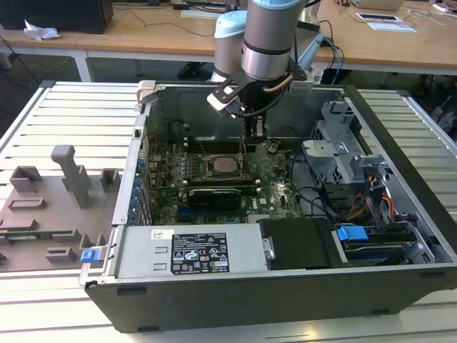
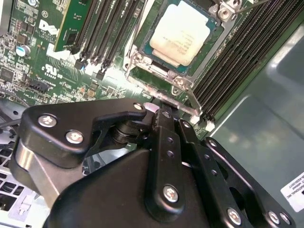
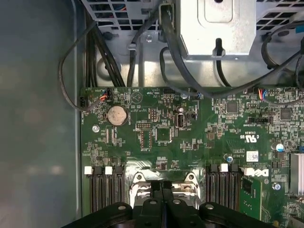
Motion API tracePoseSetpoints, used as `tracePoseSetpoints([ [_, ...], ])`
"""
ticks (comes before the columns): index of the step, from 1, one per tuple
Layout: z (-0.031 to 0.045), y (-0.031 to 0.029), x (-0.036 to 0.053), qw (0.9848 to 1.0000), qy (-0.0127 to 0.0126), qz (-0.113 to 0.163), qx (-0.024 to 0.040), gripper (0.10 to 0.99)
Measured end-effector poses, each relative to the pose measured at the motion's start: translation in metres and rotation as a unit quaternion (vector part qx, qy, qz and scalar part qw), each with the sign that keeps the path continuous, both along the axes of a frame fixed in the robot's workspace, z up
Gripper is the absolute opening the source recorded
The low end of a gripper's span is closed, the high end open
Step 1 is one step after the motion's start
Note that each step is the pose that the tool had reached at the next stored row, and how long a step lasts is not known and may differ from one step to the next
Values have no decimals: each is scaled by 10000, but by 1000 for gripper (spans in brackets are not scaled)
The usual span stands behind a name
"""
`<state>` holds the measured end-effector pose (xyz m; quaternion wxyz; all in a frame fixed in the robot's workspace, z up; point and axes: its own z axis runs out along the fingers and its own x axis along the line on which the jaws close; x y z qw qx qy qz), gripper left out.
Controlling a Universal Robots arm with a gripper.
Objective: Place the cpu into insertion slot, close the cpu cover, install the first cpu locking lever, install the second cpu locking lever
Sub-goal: 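Close the cpu cover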
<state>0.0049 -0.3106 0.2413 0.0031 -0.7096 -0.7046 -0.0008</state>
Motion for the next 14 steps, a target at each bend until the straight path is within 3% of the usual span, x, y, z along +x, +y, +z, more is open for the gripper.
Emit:
tracePoseSetpoints([
  [4, -24, 0, -55, 10000, 0, 0, 0, 106],
  [7, -74, 0, -159, 10000, 0, 0, 0, 106],
  [11, -159, 0, -369, 10000, 1, -1, -1, 106],
  [14, -135, 0, -372, 10000, -8, 1, -14, 106],
])
